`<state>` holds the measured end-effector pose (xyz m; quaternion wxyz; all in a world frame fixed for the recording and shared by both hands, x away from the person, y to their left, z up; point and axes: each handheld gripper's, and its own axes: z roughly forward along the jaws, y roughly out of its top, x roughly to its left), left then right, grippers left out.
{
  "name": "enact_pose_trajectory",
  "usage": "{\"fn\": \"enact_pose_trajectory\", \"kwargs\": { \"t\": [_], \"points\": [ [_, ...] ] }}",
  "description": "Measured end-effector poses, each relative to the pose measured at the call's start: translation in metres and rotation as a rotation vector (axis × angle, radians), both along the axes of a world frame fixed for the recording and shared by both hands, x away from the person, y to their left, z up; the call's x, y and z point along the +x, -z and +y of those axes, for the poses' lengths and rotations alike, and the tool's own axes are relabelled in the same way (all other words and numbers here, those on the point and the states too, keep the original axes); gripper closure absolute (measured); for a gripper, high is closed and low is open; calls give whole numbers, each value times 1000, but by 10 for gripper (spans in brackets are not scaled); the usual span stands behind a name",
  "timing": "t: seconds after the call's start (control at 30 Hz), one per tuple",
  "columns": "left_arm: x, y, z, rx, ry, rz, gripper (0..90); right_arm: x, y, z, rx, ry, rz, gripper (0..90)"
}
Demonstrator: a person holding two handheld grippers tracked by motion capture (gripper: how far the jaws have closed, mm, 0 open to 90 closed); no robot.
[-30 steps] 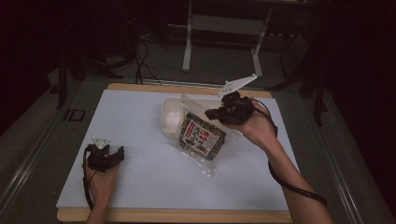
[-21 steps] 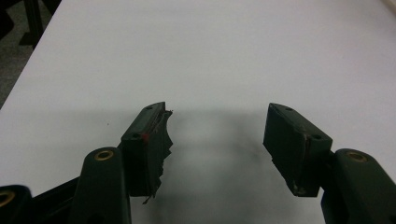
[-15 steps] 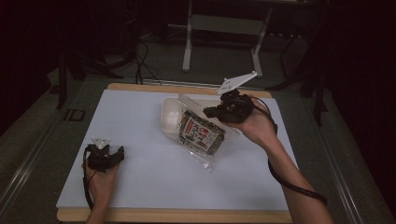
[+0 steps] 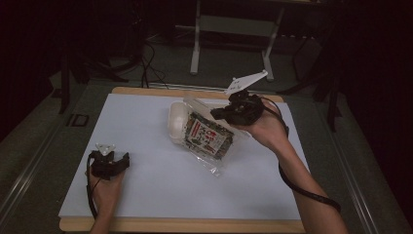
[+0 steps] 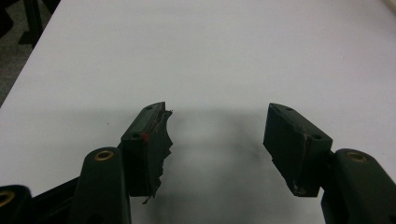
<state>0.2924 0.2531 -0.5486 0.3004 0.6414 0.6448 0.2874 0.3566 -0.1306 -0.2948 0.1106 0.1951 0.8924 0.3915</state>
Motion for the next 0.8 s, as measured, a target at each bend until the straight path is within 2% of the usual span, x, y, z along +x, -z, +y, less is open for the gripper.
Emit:
{"fn": "enact_pose_trajectory", "kwargs": {
  "t": [0.43,0.8],
  "points": [
    [0,0,1,-5,-3,1,399,3,-12,3,7,3,-24,896],
    [0,0,1,-7,-3,1,399,7,-19,3,38,-3,-22,896]
  ]
}}
